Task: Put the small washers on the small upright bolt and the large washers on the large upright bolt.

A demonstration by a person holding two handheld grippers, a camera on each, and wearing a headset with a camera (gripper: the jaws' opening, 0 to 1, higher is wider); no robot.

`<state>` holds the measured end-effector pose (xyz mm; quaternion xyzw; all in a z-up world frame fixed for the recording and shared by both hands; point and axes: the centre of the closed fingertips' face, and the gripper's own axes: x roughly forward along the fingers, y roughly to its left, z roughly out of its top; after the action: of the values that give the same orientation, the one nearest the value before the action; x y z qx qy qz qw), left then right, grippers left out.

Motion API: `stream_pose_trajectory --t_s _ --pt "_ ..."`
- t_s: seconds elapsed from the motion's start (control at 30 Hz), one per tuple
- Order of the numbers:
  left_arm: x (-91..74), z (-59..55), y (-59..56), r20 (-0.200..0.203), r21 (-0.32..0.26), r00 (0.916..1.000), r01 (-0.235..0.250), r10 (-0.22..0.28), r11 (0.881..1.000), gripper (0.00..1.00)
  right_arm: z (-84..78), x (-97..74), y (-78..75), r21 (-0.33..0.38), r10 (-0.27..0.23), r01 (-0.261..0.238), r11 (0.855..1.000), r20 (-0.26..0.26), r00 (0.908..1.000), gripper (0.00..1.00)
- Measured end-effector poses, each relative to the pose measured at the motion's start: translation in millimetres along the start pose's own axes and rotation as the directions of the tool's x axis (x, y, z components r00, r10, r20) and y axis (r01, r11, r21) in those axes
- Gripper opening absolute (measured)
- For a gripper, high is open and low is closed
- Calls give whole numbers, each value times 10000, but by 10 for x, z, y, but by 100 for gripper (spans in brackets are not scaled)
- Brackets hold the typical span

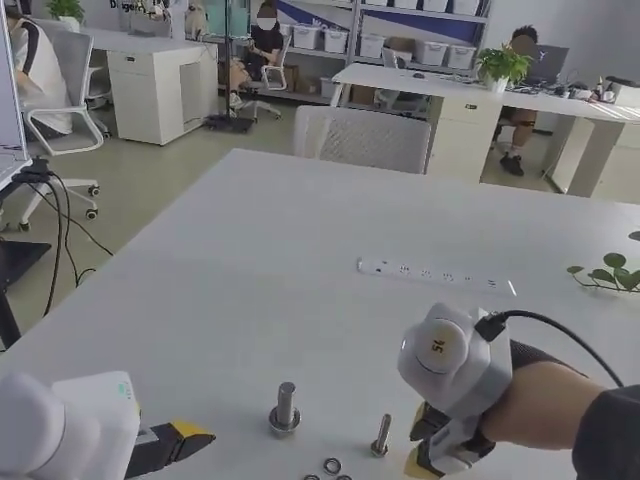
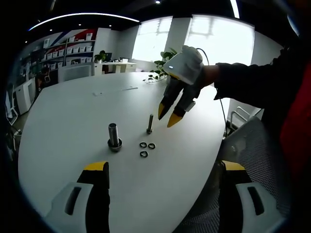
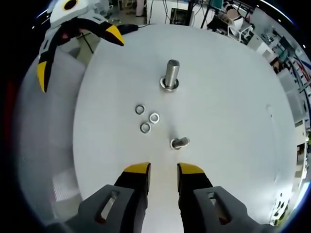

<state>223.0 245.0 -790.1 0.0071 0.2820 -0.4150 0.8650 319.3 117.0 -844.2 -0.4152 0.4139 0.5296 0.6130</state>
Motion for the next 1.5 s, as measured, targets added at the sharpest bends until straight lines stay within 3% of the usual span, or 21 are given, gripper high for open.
stream_pose_trajectory --t_s 0.27,0.67,1.1,1.5 --pt "-7 14 -13 42 46 10000 8 -8 10000 94 78 11 232 -186 215 -211 9996 191 9996 24" --pt "-12 29 -25 87 109 10000 12 -13 9999 94 269 104 409 -535 551 -534 9971 314 9980 24" --pt "-14 30 -29 125 102 9999 -19 18 9999 94 437 298 371 -589 678 -658 9961 310 9972 23" --pt "-9 33 -26 133 68 9999 -29 28 10000 94 422 414 306 -501 613 -614 9969 -31 9981 22"
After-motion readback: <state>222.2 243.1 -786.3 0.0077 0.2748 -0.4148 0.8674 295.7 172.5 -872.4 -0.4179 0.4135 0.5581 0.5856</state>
